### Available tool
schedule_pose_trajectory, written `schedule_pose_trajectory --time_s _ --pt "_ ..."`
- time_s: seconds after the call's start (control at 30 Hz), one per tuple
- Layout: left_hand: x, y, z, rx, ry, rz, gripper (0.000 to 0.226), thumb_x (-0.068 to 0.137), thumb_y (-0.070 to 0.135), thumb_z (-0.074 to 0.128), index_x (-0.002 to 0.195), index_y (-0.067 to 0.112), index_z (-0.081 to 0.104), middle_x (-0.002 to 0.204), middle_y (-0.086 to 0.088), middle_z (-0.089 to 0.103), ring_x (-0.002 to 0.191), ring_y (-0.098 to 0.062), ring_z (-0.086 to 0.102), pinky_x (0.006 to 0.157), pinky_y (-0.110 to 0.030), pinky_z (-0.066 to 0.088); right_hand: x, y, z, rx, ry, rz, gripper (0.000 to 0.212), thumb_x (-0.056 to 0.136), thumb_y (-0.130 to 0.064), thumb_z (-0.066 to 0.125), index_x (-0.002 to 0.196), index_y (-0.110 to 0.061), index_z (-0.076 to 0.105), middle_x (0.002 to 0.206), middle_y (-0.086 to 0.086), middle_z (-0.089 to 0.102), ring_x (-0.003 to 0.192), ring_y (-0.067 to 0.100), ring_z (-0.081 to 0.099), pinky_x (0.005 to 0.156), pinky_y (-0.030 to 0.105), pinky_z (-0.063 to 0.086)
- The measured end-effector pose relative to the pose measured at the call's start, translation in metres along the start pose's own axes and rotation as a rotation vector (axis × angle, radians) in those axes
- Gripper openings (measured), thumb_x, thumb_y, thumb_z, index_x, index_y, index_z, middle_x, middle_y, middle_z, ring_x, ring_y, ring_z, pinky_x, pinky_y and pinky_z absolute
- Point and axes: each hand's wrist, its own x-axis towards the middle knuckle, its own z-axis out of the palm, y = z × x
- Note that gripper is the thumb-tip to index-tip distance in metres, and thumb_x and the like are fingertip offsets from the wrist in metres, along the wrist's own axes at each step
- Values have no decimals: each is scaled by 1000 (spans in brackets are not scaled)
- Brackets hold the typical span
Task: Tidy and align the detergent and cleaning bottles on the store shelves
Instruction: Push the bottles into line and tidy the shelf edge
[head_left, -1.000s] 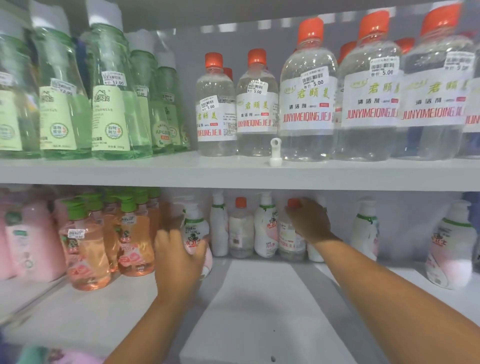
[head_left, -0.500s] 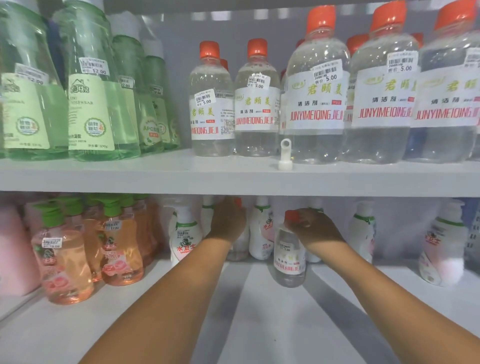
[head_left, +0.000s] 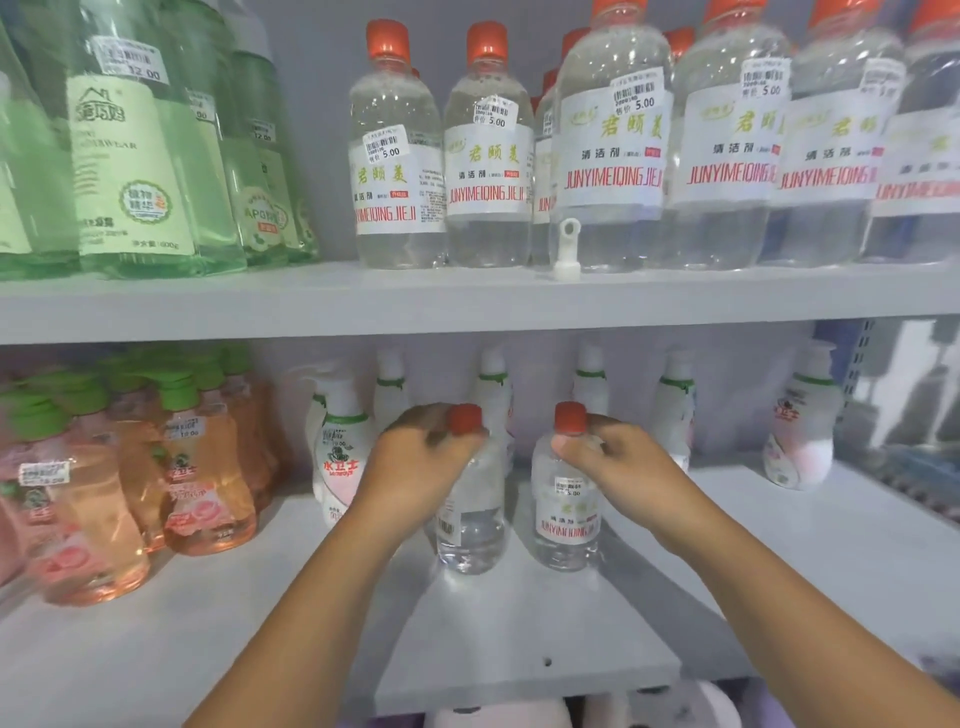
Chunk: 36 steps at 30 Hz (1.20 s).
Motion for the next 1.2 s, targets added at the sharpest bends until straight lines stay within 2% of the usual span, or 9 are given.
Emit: schedule_pose_trajectory --time_s 0.1,0.23,0.33,0.57,0.7,0.77,1.0,1.13,1.2 --pt "-36 3 -3 -109 12 1 13 90 44 74 98 33 75 96 24 73 92 13 63 77 -6 42 -30 -7 -7 2 -24 -13 8 93 -46 71 96 -42 77 103 -22 75 98 -4 69 87 25 52" --pt "-66 15 -5 -192 3 -43 15 92 41 73 105 34 75 102 27 73 97 12 64 89 -18 47 -53 -20 -11 -8 -1 -57 8 92 -41 74 97 -36 78 98 -19 75 97 -1 68 84 20 49" --pt "-84 31 -8 -180 20 -60 9 94 38 71 102 35 72 98 31 71 95 19 60 83 -12 43 -70 -29 -12 -2 -4 -99 10 92 -35 75 102 -34 76 102 -12 75 97 2 67 82 15 50" --pt "-137 80 -36 -158 94 -16 18 93 41 71 110 35 75 107 20 73 105 3 64 80 -11 43 -121 -72 -31 102 -65 -153 9 91 -26 77 95 -34 78 85 -27 75 76 -18 65 61 0 44" --pt "-148 138 -90 -252 55 32 32 86 58 71 114 42 74 111 13 77 111 -17 70 100 -48 52 -146 -139 -67 81 -106 -248 14 89 -35 78 103 -32 81 97 -14 79 93 0 73 83 22 57" --pt "-145 175 -116 -280 52 113 36 86 60 69 114 38 75 112 10 77 113 -21 70 101 -53 51 -152 -179 -86 88 -112 -312 18 88 -34 78 103 -24 82 98 -8 81 97 8 76 87 28 57" --pt "-84 272 -183 -252 243 275 19 93 49 69 100 34 78 105 12 78 97 -15 75 85 -37 52 -121 -309 -114 98 -3 -475 25 86 -36 80 103 -18 82 89 -6 80 72 14 76 74 32 57" --pt "-32 277 -195 -202 269 248 24 92 52 69 102 31 76 118 1 75 106 -24 70 78 -35 48 -81 -351 -100 93 99 -448 34 90 -36 78 110 -9 77 52 -12 63 35 2 54 40 13 40" --pt "-10 267 -193 -222 256 223 23 92 49 70 103 29 75 117 1 74 105 -21 68 75 -31 46 -58 -356 -88 5 167 -432 36 90 -40 77 110 -10 77 61 -7 63 33 0 50 33 10 33"
